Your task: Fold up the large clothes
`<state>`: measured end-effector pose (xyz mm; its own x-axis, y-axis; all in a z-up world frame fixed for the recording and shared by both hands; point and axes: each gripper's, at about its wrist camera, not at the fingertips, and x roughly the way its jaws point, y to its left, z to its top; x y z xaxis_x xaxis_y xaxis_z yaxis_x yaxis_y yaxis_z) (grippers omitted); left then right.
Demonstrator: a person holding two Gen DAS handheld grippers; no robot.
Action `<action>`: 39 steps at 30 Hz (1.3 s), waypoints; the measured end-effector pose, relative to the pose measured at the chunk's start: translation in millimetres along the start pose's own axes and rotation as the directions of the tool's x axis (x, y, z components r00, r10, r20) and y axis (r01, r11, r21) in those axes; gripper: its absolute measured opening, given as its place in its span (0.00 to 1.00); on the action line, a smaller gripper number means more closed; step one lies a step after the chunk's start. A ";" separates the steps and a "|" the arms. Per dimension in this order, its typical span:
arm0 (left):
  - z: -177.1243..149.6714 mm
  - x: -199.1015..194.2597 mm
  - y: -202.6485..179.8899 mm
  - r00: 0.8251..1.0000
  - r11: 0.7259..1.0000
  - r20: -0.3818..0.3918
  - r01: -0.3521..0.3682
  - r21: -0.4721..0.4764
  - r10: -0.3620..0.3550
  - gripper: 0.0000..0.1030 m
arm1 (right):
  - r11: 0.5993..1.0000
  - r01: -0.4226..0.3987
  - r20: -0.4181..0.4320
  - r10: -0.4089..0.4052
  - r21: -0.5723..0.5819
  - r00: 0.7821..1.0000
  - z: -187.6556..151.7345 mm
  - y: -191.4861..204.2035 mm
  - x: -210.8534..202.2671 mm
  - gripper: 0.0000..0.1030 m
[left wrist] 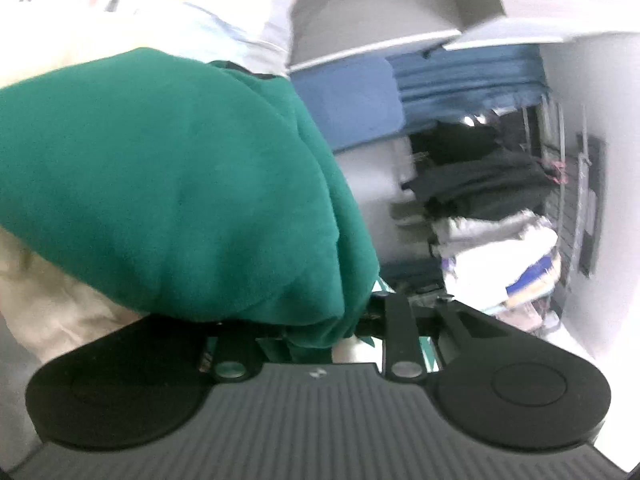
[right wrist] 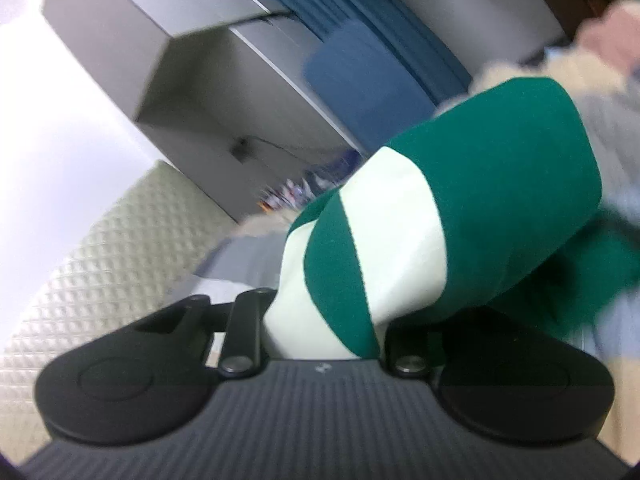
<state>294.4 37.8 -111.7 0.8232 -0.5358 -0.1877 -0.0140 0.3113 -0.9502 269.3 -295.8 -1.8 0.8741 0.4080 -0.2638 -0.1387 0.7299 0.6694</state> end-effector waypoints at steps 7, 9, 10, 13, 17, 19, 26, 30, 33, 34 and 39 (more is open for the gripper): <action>-25.3 -15.2 -66.4 0.995 0.993 -0.014 0.097 0.072 -0.096 0.27 | 0.999 -0.005 0.078 0.008 -0.043 0.997 45.5 17.5 -61.7 0.30; -35.4 -21.1 -91.5 0.993 0.986 -0.026 0.118 0.114 -0.116 0.27 | 0.999 0.002 0.109 0.003 -0.042 0.994 56.2 14.8 -86.3 0.30; -39.7 -20.8 -107.1 0.992 0.982 -0.033 0.125 0.144 -0.122 0.27 | 0.999 0.009 0.122 -0.003 -0.042 0.993 62.6 17.0 -90.3 0.30; -51.6 -37.5 -138.0 0.990 0.970 -0.048 0.136 0.203 -0.129 0.27 | 0.998 0.038 0.132 -0.032 -0.043 0.991 73.7 13.0 -120.8 0.30; -61.7 -53.2 -160.4 0.992 0.954 -0.057 0.127 0.272 -0.116 0.26 | 0.997 0.048 0.131 -0.041 -0.057 0.991 77.7 9.8 -142.5 0.30; -69.4 -68.3 -164.0 0.994 0.946 -0.052 0.107 0.307 -0.096 0.26 | 0.997 0.055 0.117 -0.049 -0.054 0.992 69.6 3.3 -139.9 0.30; -30.7 -51.7 -120.6 0.998 0.944 -0.003 -0.063 0.323 0.067 0.26 | 0.997 0.077 0.032 -0.077 0.013 0.997 30.0 -16.0 -68.9 0.30; 15.7 -22.2 -96.9 0.992 0.952 0.015 -0.122 0.279 0.122 0.25 | 0.997 0.078 0.010 -0.078 0.008 0.997 29.4 -14.5 -15.2 0.30; 38.3 -13.7 -95.2 0.996 0.938 0.037 -0.094 0.335 0.086 0.25 | 0.999 0.034 0.054 -0.035 0.013 0.998 40.1 -12.0 6.7 0.30; 43.5 -12.2 -94.0 0.997 0.928 0.043 -0.081 0.364 0.070 0.25 | 1.000 0.018 0.068 -0.019 0.013 0.998 40.4 -14.2 11.4 0.30; 51.5 18.0 -56.0 0.992 0.895 -0.001 -0.115 0.431 0.128 0.25 | 0.995 0.079 -0.019 -0.078 0.060 0.997 7.4 -52.5 25.4 0.31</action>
<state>339.3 51.1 -49.1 0.8141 -0.4924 -0.3080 0.1376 0.6788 -0.7214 302.2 -327.8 -38.5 0.8734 0.3598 -0.3281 -0.0410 0.7257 0.6868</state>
